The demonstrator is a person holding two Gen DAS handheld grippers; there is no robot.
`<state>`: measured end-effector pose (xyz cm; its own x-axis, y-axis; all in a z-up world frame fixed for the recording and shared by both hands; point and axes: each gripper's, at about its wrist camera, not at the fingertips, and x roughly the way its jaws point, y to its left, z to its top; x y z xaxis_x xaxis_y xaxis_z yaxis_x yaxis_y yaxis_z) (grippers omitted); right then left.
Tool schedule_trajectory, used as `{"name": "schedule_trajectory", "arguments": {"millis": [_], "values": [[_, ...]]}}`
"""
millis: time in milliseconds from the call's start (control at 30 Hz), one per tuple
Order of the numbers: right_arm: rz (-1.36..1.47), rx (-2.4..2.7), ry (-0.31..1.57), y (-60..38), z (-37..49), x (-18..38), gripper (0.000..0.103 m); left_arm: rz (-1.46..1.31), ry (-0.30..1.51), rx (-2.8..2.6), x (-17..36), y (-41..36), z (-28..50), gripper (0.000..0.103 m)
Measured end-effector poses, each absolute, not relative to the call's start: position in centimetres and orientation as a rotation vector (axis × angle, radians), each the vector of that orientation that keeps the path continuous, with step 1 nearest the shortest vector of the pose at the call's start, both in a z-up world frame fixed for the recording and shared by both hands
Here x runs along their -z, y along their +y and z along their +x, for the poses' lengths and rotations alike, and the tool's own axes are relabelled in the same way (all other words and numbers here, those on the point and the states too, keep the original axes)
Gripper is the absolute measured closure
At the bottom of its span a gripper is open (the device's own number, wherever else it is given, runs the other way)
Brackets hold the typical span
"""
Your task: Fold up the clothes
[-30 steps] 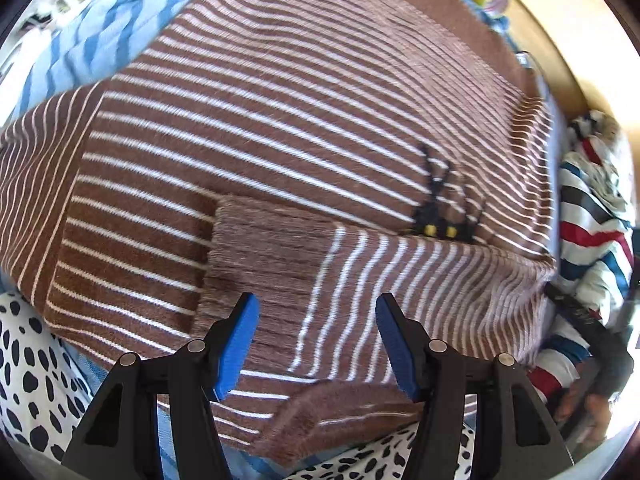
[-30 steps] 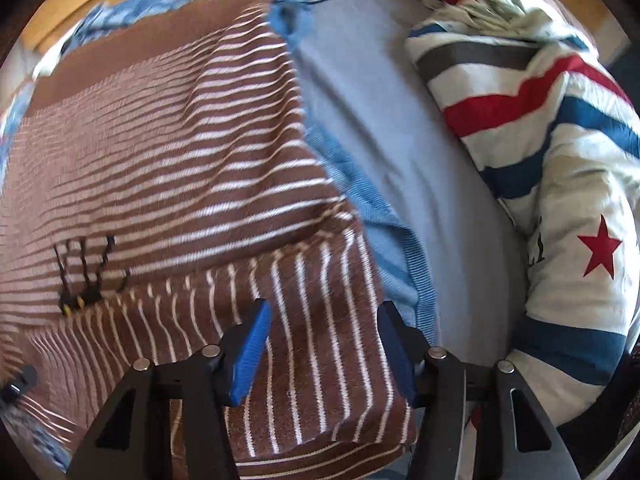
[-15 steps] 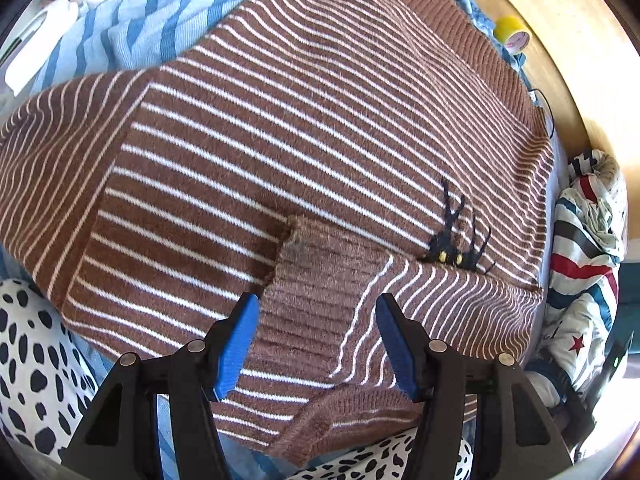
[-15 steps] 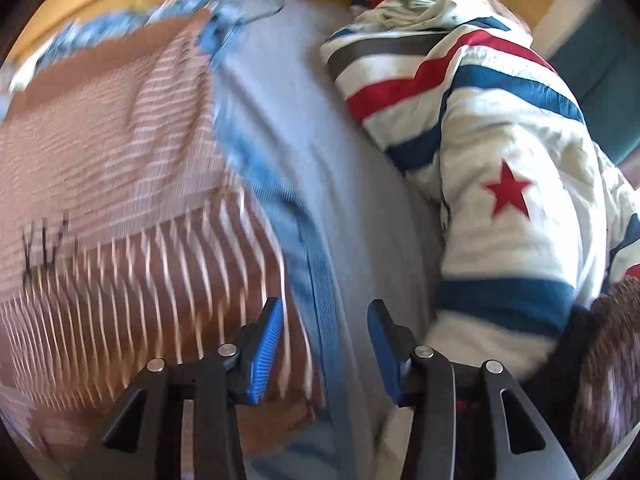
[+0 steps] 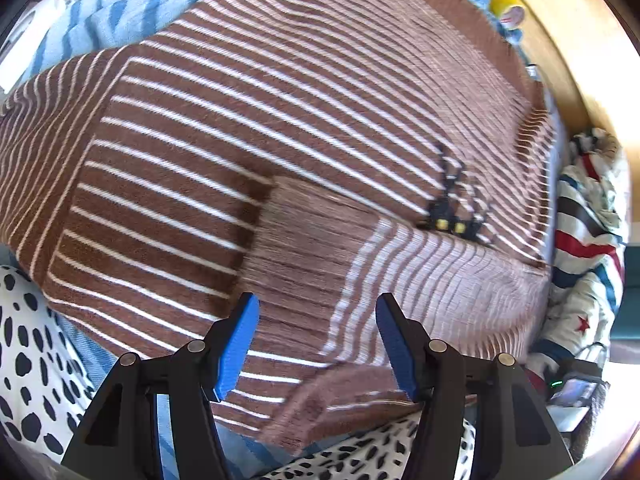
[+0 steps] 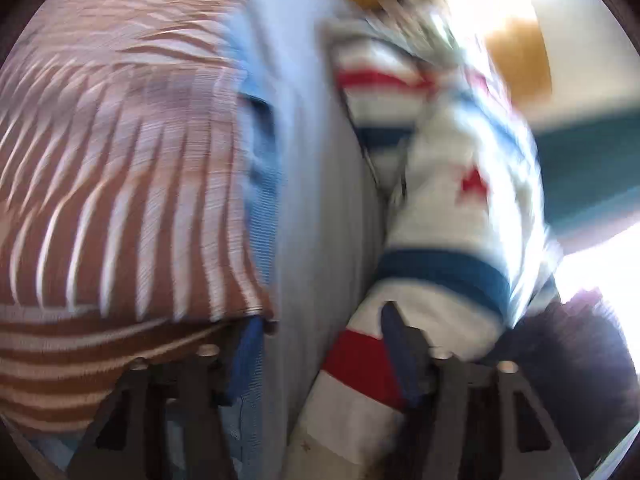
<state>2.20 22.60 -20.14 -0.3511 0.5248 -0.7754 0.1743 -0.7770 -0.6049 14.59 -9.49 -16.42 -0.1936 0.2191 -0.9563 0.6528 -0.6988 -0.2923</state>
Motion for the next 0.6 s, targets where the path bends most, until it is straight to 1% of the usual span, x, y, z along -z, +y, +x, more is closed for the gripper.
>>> {"name": "schedule_trajectory", "arguments": {"millis": [67, 133, 167, 200, 267, 300, 400, 433, 467, 500, 533, 567, 600], "values": [[-1.623, -2.212, -0.962, 22.3, 2.1, 20.2, 0.039, 1.764, 1.020, 1.923, 17.1, -9.9, 15.0, 0.041], [-1.609, -2.202, -1.013, 21.8, 2.3, 20.3, 0.039, 1.762, 1.066, 1.905, 17.7, -10.2, 15.6, 0.041], [-1.605, -2.198, -1.038, 21.5, 2.5, 20.3, 0.037, 1.755, 1.083, 1.907, 17.6, -10.2, 15.8, 0.041], [-1.621, -2.186, -1.051, 21.4, 2.7, 20.2, 0.031, 1.746, 1.099, 1.911, 17.5, -10.3, 16.0, 0.041], [-1.675, -2.135, -1.089, 21.1, 3.5, 19.9, 0.023, 1.739, 1.096, 1.934, 16.8, -10.0, 16.1, 0.041], [-1.695, -2.133, -1.098, 21.4, 3.9, 19.7, 0.022, 1.739, 1.087, 1.949, 16.3, -9.8, 16.1, 0.041], [-1.719, -2.253, -1.025, 20.7, 4.8, 16.8, 0.023, 1.759, 1.090, 2.046, 14.3, -8.4, 15.1, 0.041], [-1.721, -2.307, -0.981, 20.2, 5.0, 15.9, 0.023, 1.769, 1.074, 2.083, 13.6, -7.4, 14.9, 0.046], [-1.721, -2.361, -0.936, 19.7, 5.2, 15.0, 0.025, 1.776, 1.046, 2.122, 13.0, -6.5, 14.4, 0.050], [-1.724, -2.415, -0.886, 19.2, 5.2, 14.2, 0.034, 1.792, 1.006, 2.166, 12.9, -6.3, 13.2, 0.057], [-1.739, -2.468, -0.826, 18.6, 4.6, 13.8, 0.044, 1.810, 0.960, 2.211, 12.8, -6.4, 11.7, 0.070], [-1.756, -2.515, -0.767, 18.1, 4.0, 13.6, 0.068, 1.832, 0.926, 2.231, 13.2, -7.3, 11.8, 0.081], [-1.780, -2.540, -0.717, 17.6, 3.2, 13.8, 0.075, 1.856, 0.895, 2.242, 13.6, -8.4, 12.5, 0.098]]}}
